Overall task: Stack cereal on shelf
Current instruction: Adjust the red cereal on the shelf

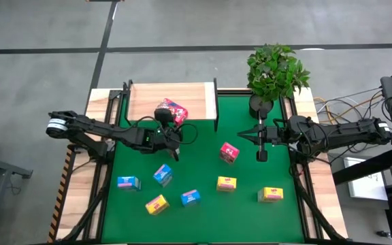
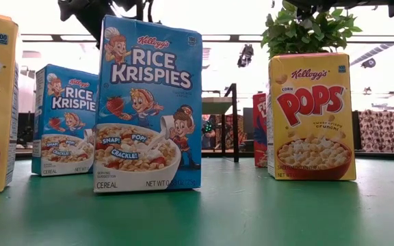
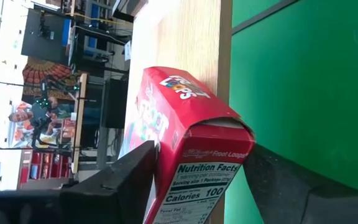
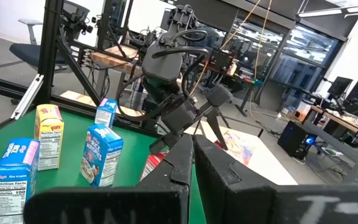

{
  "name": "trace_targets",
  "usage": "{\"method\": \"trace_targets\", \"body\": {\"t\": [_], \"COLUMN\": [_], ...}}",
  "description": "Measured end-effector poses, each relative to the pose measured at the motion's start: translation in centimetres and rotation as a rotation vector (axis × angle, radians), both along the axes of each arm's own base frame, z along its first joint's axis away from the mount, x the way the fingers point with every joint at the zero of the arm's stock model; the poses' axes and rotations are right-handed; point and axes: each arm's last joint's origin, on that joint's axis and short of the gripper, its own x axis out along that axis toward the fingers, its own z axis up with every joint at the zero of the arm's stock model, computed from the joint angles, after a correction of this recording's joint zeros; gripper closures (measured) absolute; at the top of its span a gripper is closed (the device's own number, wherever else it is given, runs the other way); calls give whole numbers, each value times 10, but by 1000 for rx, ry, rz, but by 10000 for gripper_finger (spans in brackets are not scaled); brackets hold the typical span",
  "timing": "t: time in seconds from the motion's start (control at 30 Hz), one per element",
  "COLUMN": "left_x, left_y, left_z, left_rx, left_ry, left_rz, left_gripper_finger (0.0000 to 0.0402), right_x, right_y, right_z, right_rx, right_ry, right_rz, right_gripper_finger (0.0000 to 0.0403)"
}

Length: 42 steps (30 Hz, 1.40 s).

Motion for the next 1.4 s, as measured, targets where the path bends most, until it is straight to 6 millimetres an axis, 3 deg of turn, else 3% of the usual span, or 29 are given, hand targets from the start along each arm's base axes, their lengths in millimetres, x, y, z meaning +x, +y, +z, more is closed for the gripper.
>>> {"method": "trace_targets", "body": {"t": [0.23, 0.37, 0.53, 0.67, 0.8, 1.0, 1.4], "left_x": [1, 0, -9, -25, -43, -57, -57], "left_y": [-1, -1, -1, 13, 33, 58, 61], "left_z": [14, 34, 66, 93, 110, 110, 104], "left_rx": [-9, -37, -186, -262, -282, -301, -252], "left_ry": [-64, -125, -256, -427, -559, -630, -564], "left_rz": [1, -28, -182, -230, -153, -62, -6], "left_gripper_finger": [196, 196, 196, 196, 196, 196, 196], "right_x": [0, 0, 0, 0, 0, 0, 0], "right_y": [0, 0, 0, 0, 0, 0, 0], "right_z": [0, 0, 0, 0, 0, 0, 0], "right_rx": [0, 0, 1, 2, 3, 3, 2], "right_ry": [0, 0, 0, 0, -1, -1, -1], "right_rz": [0, 0, 0, 0, 0, 0, 0], "right_gripper_finger": [394, 394, 394, 394, 394, 394, 394]}}
